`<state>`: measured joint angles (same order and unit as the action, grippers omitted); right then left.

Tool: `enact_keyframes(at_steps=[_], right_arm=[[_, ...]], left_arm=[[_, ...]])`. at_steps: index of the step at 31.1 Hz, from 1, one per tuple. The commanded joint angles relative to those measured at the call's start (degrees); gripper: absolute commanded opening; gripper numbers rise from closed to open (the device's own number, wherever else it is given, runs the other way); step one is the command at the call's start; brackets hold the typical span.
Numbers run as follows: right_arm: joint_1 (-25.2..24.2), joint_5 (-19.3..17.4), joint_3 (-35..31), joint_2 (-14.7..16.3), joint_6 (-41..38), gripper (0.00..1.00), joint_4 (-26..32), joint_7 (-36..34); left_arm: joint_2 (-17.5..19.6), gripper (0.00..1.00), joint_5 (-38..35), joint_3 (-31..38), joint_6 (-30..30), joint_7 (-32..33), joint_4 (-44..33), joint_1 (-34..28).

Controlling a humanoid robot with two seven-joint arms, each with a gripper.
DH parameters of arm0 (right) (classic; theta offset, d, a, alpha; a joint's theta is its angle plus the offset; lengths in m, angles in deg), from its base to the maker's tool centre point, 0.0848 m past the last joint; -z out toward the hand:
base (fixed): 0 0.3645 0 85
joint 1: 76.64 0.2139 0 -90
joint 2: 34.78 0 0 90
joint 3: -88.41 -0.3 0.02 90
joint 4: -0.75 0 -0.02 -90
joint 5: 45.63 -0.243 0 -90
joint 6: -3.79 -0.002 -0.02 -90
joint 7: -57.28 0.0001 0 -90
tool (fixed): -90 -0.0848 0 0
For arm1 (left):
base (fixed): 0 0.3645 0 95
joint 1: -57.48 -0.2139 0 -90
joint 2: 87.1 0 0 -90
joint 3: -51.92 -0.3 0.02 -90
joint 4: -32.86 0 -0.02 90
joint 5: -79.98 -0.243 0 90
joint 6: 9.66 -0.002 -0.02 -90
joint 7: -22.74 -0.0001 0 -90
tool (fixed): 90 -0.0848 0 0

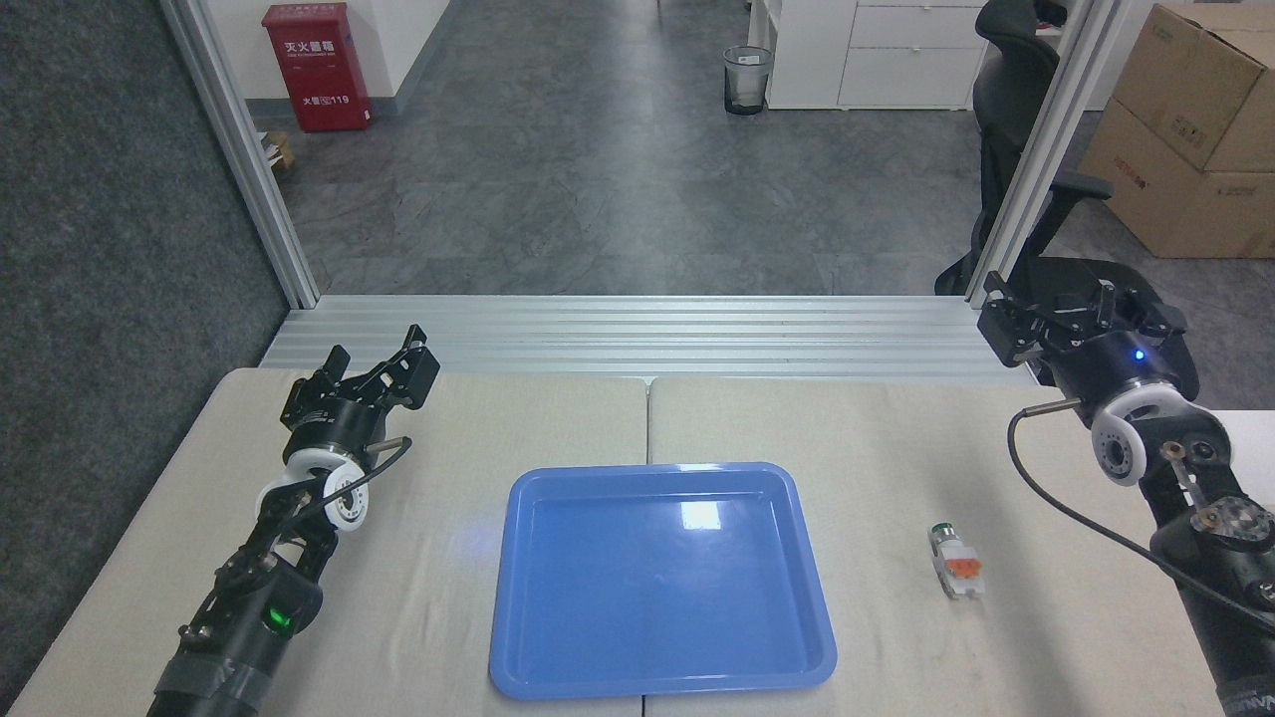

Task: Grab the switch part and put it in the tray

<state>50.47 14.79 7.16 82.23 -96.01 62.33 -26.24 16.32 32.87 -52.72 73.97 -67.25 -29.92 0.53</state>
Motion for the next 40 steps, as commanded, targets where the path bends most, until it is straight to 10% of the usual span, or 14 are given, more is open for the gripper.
enact_keyframes(at_steps=[1, 40], right_arm=[[1.9, -0.3, -1.3, -0.5, 0.5, 0.94, -4.5, -0.2], [-4.0, -0.6, -1.3, -0.8, 3.4, 0.94, 3.0, 3.5]], left_arm=[[0.0, 1.00, -0.4, 0.0, -0.1, 0.0, 0.0, 0.0], [0.0, 1.00, 0.0, 0.0, 0.0, 0.0, 0.0, 0.0]])
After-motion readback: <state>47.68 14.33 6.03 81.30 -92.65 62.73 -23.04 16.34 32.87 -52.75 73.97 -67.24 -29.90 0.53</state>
